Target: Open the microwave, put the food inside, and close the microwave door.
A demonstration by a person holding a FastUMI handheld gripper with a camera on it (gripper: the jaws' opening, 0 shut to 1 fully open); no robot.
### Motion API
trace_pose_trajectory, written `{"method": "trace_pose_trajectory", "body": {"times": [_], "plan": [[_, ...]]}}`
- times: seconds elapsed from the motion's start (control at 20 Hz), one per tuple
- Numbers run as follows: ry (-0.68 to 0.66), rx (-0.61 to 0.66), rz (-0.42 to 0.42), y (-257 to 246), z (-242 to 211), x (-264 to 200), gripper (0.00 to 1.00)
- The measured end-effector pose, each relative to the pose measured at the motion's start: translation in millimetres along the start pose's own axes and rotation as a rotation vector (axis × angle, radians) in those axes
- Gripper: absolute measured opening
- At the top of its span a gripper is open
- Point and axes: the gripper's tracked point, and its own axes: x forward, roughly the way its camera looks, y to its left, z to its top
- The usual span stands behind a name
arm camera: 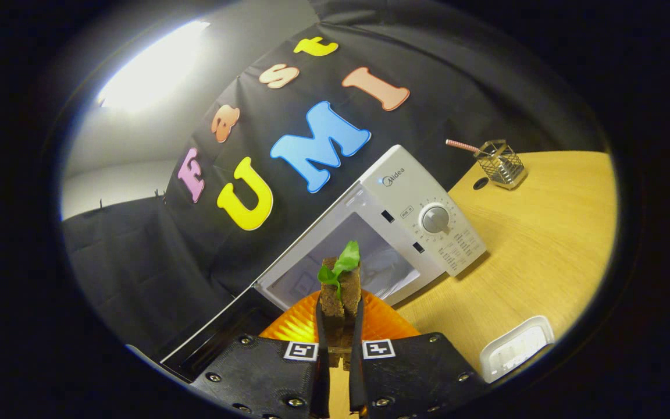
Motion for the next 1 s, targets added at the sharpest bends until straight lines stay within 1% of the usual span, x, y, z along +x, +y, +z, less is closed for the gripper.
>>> {"method": "trace_pose_trajectory", "body": {"times": [0.1,0.25,0.6,0.75,1.0], "plan": [[-0.008,0.106,0.0,1,-5,14,0.13],[-0.029,0.194,-0.016,3,-11,42,0.13],[-0.083,0.329,-0.041,9,-23,94,0.13],[-0.102,0.396,-0.07,4,-30,112,0.13],[-0.146,0.455,-0.116,-13,-36,134,0.13]]}}
